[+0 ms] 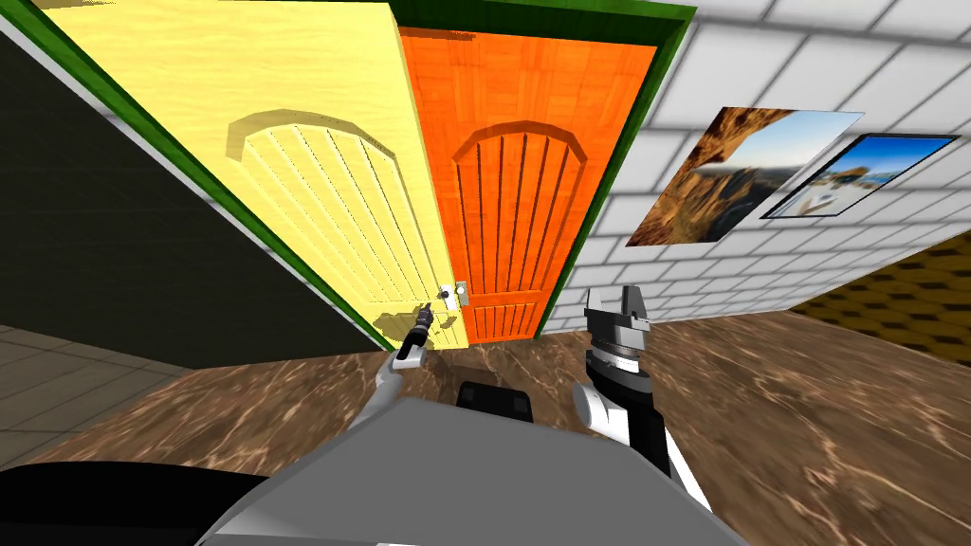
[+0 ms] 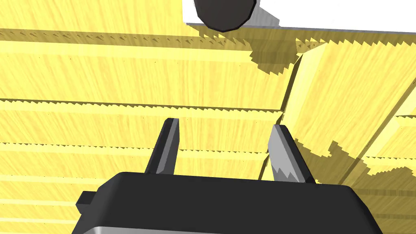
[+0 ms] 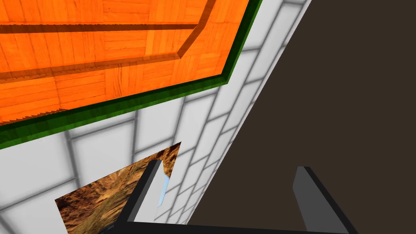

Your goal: Pull the door open

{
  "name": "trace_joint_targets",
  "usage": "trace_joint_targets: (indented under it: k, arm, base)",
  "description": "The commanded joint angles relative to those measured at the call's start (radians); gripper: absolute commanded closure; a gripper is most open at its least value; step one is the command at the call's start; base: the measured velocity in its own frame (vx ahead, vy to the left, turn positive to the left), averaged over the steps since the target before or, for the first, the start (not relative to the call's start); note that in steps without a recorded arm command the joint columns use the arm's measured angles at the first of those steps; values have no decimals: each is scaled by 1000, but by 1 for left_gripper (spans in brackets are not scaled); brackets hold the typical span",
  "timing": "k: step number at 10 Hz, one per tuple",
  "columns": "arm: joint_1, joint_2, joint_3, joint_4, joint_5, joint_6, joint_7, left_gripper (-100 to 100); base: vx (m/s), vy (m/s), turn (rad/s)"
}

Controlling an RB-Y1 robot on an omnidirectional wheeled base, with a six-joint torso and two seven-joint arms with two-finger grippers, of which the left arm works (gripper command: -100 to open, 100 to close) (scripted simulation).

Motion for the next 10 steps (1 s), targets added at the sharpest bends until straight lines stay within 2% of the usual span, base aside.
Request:
trace_joint_targets:
  k: [1, 2, 3, 5, 6, 8, 10]
  arm:
    - [-5, -5, -23, -6, -2, -6, 5, -100]
    - [-6, -10, -39, -15, -3, -11, 9, -100]
    - [-6, -13, -28, -12, -4, -3, 3, -100]
    - [22, 4, 14, 12, 0, -6, -2, -100]
    - [22, 4, 14, 12, 0, -6, -2, -100]
    - [32, 12, 43, 32, 2, -8, -7, -100]
    - [22, 7, 40, 34, 0, -10, -9, -100]
  base:
    - [-193, -93, -118]
    - [-191, -99, -93]
    - [-84, -42, -12]
    - [-33, 63, 193]
    - [6, 70, 27]
    - [95, 89, 76]
    - [175, 46, -45]
